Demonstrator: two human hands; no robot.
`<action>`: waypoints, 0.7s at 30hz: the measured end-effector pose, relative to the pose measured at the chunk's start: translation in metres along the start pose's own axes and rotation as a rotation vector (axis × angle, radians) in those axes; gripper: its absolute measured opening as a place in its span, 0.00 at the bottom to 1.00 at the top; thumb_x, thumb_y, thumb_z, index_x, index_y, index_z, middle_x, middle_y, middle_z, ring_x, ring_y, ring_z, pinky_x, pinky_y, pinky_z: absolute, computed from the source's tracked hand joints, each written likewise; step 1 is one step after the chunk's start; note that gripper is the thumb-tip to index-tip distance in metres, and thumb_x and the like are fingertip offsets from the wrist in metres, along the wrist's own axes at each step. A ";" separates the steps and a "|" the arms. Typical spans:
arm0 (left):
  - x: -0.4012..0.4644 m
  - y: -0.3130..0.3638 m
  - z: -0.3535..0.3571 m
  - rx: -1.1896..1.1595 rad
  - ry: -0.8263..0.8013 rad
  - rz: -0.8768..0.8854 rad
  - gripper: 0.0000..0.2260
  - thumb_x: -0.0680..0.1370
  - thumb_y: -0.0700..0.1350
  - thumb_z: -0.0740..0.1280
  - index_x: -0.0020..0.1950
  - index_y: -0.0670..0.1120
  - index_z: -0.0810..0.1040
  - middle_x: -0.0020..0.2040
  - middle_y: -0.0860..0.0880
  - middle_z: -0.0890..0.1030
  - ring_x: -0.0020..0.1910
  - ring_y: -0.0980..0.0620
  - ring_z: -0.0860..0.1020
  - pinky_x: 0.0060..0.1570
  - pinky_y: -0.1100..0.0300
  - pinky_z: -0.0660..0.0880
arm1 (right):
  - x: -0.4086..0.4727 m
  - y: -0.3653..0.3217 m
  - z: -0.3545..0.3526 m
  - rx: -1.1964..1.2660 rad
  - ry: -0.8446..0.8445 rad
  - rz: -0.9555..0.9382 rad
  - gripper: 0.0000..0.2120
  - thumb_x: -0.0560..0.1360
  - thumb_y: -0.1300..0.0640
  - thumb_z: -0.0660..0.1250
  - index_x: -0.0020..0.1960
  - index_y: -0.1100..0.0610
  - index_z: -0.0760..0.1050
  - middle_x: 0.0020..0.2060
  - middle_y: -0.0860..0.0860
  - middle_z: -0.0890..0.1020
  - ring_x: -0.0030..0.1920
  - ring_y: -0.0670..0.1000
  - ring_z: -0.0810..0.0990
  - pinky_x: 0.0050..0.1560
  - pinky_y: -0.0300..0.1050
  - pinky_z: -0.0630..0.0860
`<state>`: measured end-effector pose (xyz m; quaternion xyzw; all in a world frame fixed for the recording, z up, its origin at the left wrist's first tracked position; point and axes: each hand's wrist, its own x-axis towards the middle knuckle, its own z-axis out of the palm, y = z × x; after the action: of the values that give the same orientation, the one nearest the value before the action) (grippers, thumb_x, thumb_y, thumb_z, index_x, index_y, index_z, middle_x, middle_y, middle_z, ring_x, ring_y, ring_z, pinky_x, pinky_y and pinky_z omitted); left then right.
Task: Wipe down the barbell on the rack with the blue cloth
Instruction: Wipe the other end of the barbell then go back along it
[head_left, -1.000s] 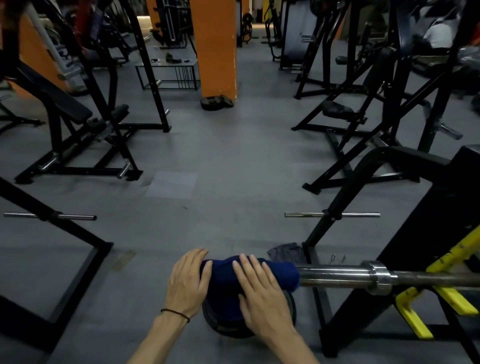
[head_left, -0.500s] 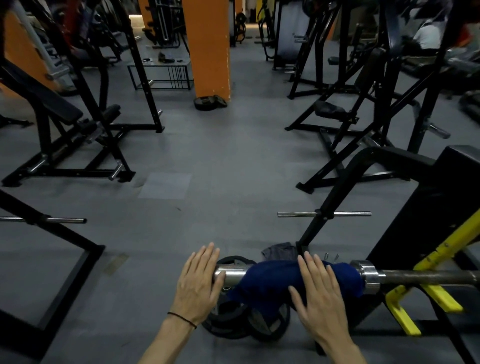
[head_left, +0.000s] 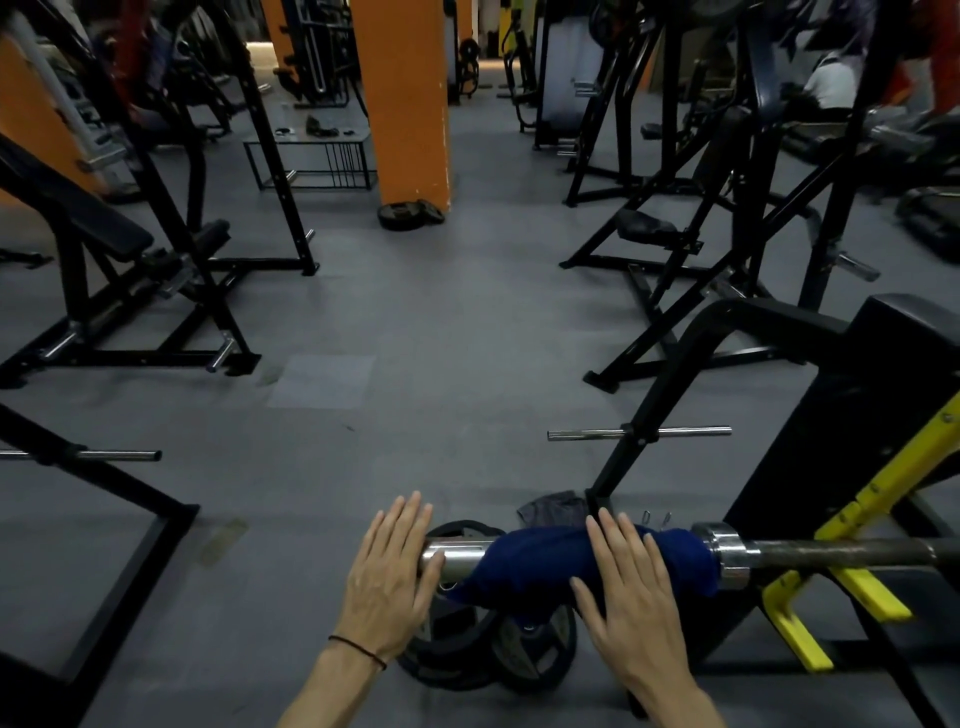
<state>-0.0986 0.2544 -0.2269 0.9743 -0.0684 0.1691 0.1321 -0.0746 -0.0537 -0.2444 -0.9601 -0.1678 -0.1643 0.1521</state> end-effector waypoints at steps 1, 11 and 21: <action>0.000 -0.001 0.001 0.006 0.003 0.006 0.26 0.85 0.55 0.50 0.76 0.40 0.70 0.76 0.42 0.70 0.76 0.44 0.67 0.74 0.49 0.59 | 0.000 0.000 0.000 0.000 -0.005 0.004 0.33 0.81 0.41 0.57 0.82 0.54 0.59 0.81 0.50 0.61 0.82 0.51 0.55 0.81 0.53 0.48; -0.001 0.001 0.001 -0.008 0.035 0.013 0.26 0.85 0.56 0.50 0.75 0.40 0.71 0.75 0.43 0.71 0.75 0.45 0.67 0.76 0.51 0.56 | 0.000 -0.005 -0.003 0.016 -0.010 0.024 0.33 0.80 0.41 0.57 0.81 0.55 0.61 0.80 0.50 0.63 0.81 0.51 0.56 0.81 0.51 0.46; -0.001 0.000 0.000 0.006 0.029 0.026 0.26 0.85 0.56 0.50 0.75 0.40 0.70 0.76 0.44 0.70 0.77 0.47 0.65 0.78 0.52 0.54 | 0.002 -0.004 -0.007 0.028 0.003 -0.004 0.33 0.79 0.42 0.58 0.80 0.55 0.62 0.79 0.51 0.66 0.80 0.52 0.59 0.81 0.51 0.47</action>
<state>-0.0992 0.2543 -0.2270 0.9712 -0.0788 0.1850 0.1281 -0.0759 -0.0513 -0.2366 -0.9572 -0.1720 -0.1637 0.1656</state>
